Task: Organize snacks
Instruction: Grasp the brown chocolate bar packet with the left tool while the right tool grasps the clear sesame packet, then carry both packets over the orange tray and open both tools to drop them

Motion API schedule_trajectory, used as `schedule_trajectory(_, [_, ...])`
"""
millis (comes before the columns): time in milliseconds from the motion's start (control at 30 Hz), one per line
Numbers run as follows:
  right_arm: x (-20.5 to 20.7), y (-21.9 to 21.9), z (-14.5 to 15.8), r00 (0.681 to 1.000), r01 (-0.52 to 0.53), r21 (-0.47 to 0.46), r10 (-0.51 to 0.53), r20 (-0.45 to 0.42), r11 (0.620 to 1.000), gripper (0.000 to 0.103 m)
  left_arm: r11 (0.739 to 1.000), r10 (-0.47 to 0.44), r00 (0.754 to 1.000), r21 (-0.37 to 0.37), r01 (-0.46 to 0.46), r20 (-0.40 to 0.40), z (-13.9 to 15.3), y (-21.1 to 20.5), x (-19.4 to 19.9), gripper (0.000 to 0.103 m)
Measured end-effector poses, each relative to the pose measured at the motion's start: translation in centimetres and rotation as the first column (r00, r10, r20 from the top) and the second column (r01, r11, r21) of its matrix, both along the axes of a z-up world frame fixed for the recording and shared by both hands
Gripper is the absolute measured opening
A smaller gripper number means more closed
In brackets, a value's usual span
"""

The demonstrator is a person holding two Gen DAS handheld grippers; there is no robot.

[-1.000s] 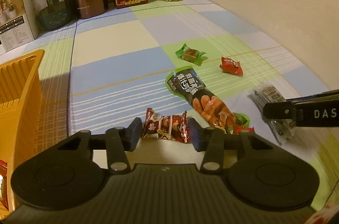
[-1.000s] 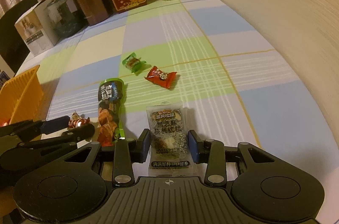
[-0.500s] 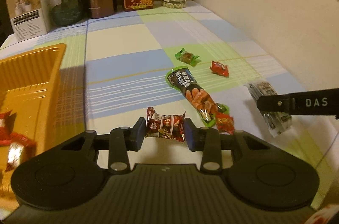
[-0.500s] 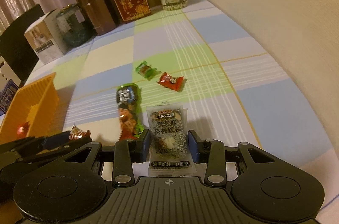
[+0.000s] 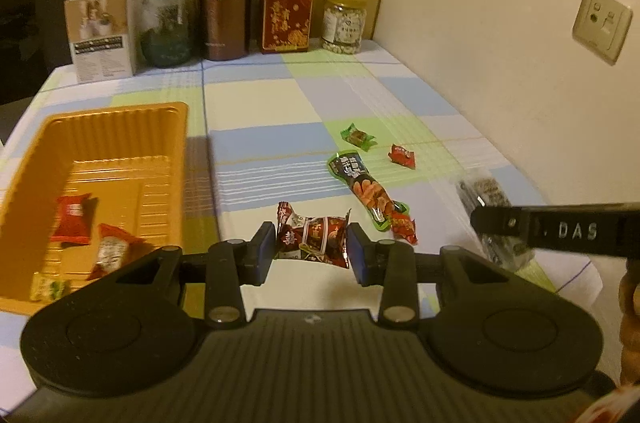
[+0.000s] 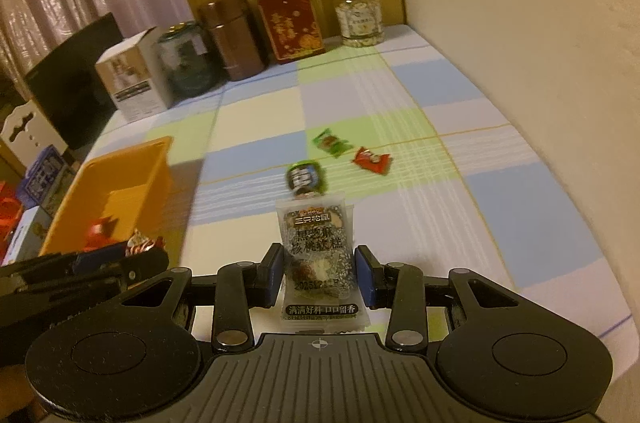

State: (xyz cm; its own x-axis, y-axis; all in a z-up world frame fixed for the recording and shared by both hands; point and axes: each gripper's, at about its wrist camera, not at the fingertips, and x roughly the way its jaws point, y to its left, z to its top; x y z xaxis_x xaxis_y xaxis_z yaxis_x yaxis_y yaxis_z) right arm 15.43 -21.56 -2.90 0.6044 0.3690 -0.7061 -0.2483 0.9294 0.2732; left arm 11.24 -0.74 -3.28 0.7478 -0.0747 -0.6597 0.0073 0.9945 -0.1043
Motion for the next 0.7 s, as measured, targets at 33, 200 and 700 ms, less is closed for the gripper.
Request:
schedule_trajectory(33, [-0.6, 0.3, 0.3, 1.0, -0.007, 0.001, 0.007, 0.002, 1.0, 0.038, 1.0, 0.003, 1.0, -0.002, -0.003, 0.004, 0.4, 0.3, -0.6, 0.035])
schedule_trajectory(200, [-3.4, 2.4, 1.2, 0.999, -0.044, -0.004, 0.044, 0.014, 0.999, 0.038, 1.0, 0.021, 1.0, -0.007, -0.021, 0.021, 1.7, 1.6, -2.9, 0.035])
schedule_trajectory(700, [-8.1, 8.9, 3.0, 0.982, -0.184, -0.001, 0.184, 0.05, 0.983, 0.038, 0.992, 0.123, 0.992, 0.009, -0.124, 0.039, 3.9, 6.9, -9.0, 0.035])
